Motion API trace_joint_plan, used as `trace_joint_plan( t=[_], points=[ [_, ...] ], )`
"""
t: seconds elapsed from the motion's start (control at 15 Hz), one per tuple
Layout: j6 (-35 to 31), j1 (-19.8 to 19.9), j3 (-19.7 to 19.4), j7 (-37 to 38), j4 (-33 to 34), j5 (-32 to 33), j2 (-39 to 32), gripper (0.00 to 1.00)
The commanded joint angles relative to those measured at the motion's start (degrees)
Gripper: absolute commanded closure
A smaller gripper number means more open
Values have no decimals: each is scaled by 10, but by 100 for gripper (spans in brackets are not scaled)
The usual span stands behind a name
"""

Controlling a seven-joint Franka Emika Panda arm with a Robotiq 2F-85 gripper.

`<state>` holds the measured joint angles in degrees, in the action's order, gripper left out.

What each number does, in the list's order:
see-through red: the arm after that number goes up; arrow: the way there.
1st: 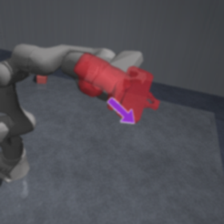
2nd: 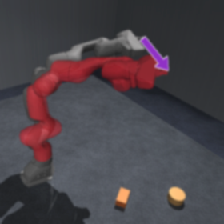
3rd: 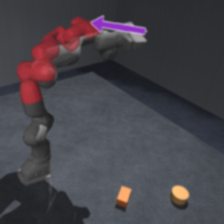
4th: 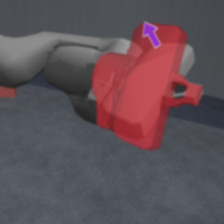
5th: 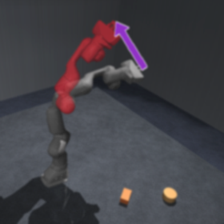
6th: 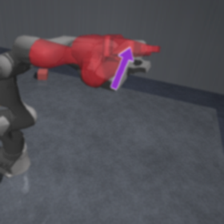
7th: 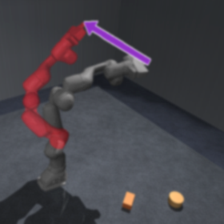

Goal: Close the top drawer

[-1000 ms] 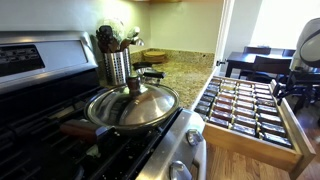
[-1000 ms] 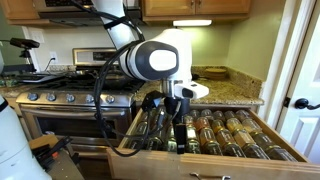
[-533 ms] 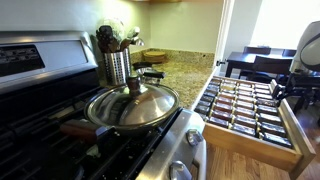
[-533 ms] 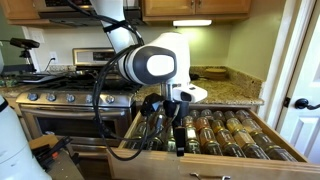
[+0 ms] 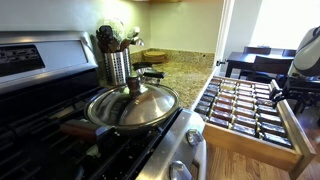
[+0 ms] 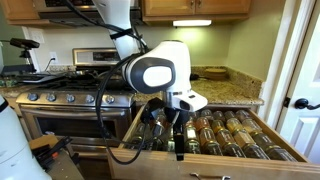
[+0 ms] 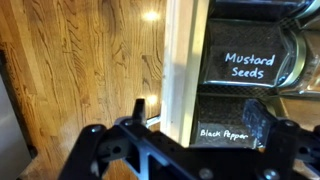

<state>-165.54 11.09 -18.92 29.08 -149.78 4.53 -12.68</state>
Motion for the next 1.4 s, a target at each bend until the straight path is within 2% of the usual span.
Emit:
trace_joint_plan(
  t=[0.0, 0.33, 0.4, 0.93, 1.33],
  points=[
    [-35, -7, 8, -24, 1, -55, -30, 0],
    [-78, 18, 63, -89, 4, -146, -43, 0],
    [-80, 39, 84, -92, 6, -149, -46, 0],
    [-73, 128, 189, -164, 31, -239, -51, 0],
    [-51, 134, 221, -159, 66, -255, -53, 0]
  ],
)
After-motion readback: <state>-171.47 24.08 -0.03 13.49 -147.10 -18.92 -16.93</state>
